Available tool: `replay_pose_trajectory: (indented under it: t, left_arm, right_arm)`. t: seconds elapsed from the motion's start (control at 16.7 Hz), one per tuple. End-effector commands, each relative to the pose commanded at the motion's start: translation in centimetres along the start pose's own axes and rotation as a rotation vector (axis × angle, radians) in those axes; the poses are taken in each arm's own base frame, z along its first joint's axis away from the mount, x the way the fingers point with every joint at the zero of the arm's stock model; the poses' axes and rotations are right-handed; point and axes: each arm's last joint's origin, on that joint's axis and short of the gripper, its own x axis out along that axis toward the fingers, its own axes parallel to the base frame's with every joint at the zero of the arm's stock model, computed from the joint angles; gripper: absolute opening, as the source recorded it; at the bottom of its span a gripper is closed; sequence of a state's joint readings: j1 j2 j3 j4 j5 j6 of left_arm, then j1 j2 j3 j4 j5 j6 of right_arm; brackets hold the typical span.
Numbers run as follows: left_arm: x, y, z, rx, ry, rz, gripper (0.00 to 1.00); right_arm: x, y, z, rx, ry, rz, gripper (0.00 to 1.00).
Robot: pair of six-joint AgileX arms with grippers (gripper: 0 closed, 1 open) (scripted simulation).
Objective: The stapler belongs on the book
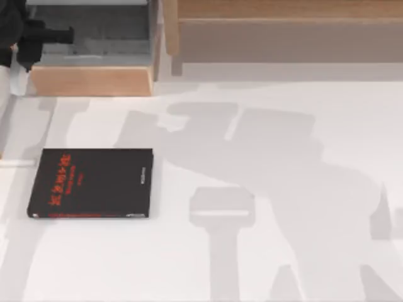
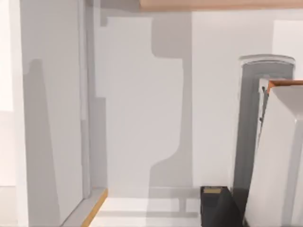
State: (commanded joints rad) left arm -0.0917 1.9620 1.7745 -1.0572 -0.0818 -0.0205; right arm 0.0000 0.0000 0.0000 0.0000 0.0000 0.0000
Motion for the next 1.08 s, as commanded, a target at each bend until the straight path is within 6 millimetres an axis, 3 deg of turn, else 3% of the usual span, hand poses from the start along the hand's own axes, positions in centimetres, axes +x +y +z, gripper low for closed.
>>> replay_pose_trajectory:
  t: [0.24, 0.42, 0.66, 1.08]
  left_arm:
    - [2.0, -5.2, -3.8, 0.031, 0.093, -0.028, 0.00]
    - [3.5, -7.3, -6.4, 0.017, 0.168, -0.040, 0.00]
    - [4.6, -8.3, -8.4, -0.020, 0.226, -0.049, 0.00]
    - [5.0, -8.1, -8.5, -0.026, 0.234, -0.047, 0.00]
  right_arm:
    - [0.0, 0.0, 0.0, 0.000, 0.000, 0.000, 1.00]
    - [0.0, 0.0, 0.0, 0.000, 0.000, 0.000, 1.00]
    - [0.0, 0.0, 0.0, 0.000, 0.000, 0.000, 1.00]
    - [0.0, 0.0, 0.0, 0.000, 0.000, 0.000, 1.00]
